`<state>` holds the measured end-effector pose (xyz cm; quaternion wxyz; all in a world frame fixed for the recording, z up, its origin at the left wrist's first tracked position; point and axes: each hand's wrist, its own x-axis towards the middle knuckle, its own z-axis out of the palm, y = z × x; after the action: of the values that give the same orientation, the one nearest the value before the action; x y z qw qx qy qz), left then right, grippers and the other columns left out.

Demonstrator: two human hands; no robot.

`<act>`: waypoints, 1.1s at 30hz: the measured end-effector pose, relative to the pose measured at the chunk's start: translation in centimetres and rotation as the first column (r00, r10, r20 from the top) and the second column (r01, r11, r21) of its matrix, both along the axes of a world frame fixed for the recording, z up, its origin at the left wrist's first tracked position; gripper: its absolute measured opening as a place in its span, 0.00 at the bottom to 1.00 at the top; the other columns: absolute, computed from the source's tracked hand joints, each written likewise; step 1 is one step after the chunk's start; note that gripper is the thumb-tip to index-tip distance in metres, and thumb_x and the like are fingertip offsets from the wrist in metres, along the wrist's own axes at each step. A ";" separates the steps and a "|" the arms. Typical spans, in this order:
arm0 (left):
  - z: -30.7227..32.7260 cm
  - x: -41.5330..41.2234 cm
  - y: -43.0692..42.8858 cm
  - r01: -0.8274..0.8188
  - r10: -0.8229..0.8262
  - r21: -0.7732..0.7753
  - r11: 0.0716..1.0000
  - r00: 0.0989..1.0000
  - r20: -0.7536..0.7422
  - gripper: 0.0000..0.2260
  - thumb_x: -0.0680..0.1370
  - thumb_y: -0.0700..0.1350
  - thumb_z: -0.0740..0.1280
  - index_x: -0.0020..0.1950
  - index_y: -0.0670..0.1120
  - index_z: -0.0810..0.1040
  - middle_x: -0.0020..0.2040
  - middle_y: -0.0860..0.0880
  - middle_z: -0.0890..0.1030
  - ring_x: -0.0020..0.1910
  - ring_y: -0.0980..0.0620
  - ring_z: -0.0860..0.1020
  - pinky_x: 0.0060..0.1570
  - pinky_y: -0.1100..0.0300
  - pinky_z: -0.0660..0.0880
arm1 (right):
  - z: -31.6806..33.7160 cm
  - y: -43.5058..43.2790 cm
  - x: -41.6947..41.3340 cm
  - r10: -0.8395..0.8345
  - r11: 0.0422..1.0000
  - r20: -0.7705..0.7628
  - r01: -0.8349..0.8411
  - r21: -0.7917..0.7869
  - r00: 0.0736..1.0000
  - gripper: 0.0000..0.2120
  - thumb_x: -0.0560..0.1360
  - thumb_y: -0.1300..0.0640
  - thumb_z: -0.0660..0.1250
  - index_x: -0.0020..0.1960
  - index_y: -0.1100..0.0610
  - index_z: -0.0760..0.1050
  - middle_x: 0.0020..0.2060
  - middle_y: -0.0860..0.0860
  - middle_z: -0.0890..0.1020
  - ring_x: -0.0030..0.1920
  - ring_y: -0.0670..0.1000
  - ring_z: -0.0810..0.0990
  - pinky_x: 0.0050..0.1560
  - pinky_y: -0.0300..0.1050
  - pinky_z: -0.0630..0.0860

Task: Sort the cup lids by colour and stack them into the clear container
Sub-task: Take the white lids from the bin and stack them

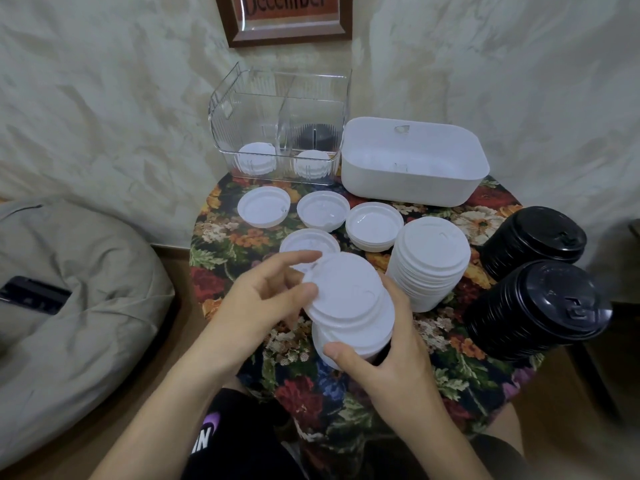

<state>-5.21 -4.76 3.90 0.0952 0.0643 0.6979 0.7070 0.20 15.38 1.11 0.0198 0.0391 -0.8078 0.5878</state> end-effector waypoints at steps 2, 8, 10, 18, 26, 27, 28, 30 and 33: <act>-0.4 0.6 -0.1 0.042 -0.044 -0.060 0.997 0.999 -0.029 0.21 0.72 0.53 0.76 0.65 0.59 0.82 0.41 0.53 0.79 0.36 0.52 0.73 0.37 0.62 0.73 | -0.1 0.1 0.0 -0.006 1.000 -0.013 0.006 0.012 1.000 0.50 0.64 0.29 0.75 0.75 0.23 0.46 0.70 0.18 0.59 0.71 0.25 0.60 0.67 0.35 0.64; -0.7 1.3 -0.1 0.038 -0.053 -0.176 0.984 0.995 -0.085 0.25 0.69 0.60 0.74 0.66 0.65 0.79 0.40 0.57 0.77 0.37 0.55 0.72 0.39 0.64 0.71 | -0.2 0.2 -0.2 0.016 0.999 -0.047 -0.014 0.035 0.999 0.56 0.62 0.27 0.75 0.76 0.24 0.40 0.69 0.15 0.53 0.71 0.23 0.55 0.66 0.33 0.59; -0.7 1.5 0.1 0.023 -0.049 -0.222 0.975 0.993 -0.112 0.24 0.68 0.61 0.74 0.65 0.66 0.79 0.40 0.56 0.77 0.37 0.56 0.72 0.40 0.63 0.72 | -0.3 0.2 -0.1 0.031 0.999 -0.037 -0.031 0.008 0.999 0.55 0.61 0.23 0.73 0.77 0.25 0.43 0.74 0.22 0.57 0.75 0.30 0.58 0.72 0.42 0.63; -0.9 1.9 0.8 -0.022 -0.019 -0.271 0.962 0.989 -0.147 0.24 0.66 0.61 0.75 0.62 0.66 0.81 0.45 0.51 0.79 0.38 0.56 0.72 0.41 0.57 0.73 | -0.5 0.6 0.1 0.004 1.000 -0.097 -0.006 -0.023 0.995 0.46 0.70 0.35 0.74 0.77 0.25 0.48 0.71 0.20 0.60 0.72 0.27 0.62 0.63 0.28 0.66; -1.4 2.2 1.2 0.044 -0.055 -0.083 0.996 0.988 -0.144 0.14 0.81 0.48 0.71 0.66 0.51 0.79 0.61 0.56 0.84 0.61 0.57 0.81 0.57 0.65 0.76 | -0.2 0.4 0.0 0.033 0.998 -0.083 -0.037 -0.050 0.996 0.33 0.70 0.33 0.70 0.71 0.25 0.60 0.67 0.27 0.71 0.69 0.34 0.70 0.60 0.29 0.72; -1.4 2.3 1.3 0.054 -0.062 -0.060 0.997 0.988 -0.143 0.14 0.80 0.45 0.69 0.66 0.48 0.79 0.62 0.55 0.84 0.63 0.55 0.81 0.58 0.64 0.77 | -0.1 0.4 0.0 0.038 0.998 -0.075 -0.042 -0.053 0.996 0.35 0.68 0.32 0.72 0.71 0.25 0.60 0.68 0.28 0.71 0.70 0.35 0.70 0.61 0.32 0.73; -1.4 2.3 1.2 0.061 -0.067 -0.048 0.997 0.987 -0.146 0.14 0.80 0.44 0.69 0.66 0.47 0.79 0.63 0.54 0.84 0.63 0.54 0.81 0.59 0.63 0.77 | -0.1 0.4 0.0 0.041 0.998 -0.067 -0.045 -0.053 0.997 0.37 0.67 0.31 0.73 0.71 0.26 0.61 0.68 0.28 0.71 0.70 0.35 0.71 0.62 0.36 0.73; -1.5 2.3 1.3 0.061 -0.065 -0.029 0.998 0.986 -0.151 0.13 0.79 0.42 0.69 0.64 0.46 0.79 0.62 0.52 0.84 0.62 0.53 0.82 0.58 0.61 0.78 | 0.0 0.5 -0.1 0.042 0.998 -0.054 -0.045 -0.048 0.998 0.39 0.65 0.31 0.75 0.71 0.26 0.61 0.67 0.28 0.72 0.69 0.36 0.71 0.64 0.42 0.73; -1.5 1.8 1.0 0.047 -0.051 -0.026 0.999 0.988 -0.147 0.10 0.80 0.41 0.71 0.61 0.45 0.80 0.60 0.51 0.85 0.60 0.52 0.83 0.57 0.60 0.79 | 0.2 0.3 -0.3 0.054 0.998 -0.047 -0.055 -0.033 0.997 0.41 0.63 0.30 0.77 0.72 0.30 0.63 0.67 0.31 0.73 0.69 0.37 0.72 0.65 0.47 0.74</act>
<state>-3.36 -3.73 2.36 0.0614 0.1324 0.7092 0.6898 -0.13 15.71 1.26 0.0229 0.0742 -0.7955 0.6010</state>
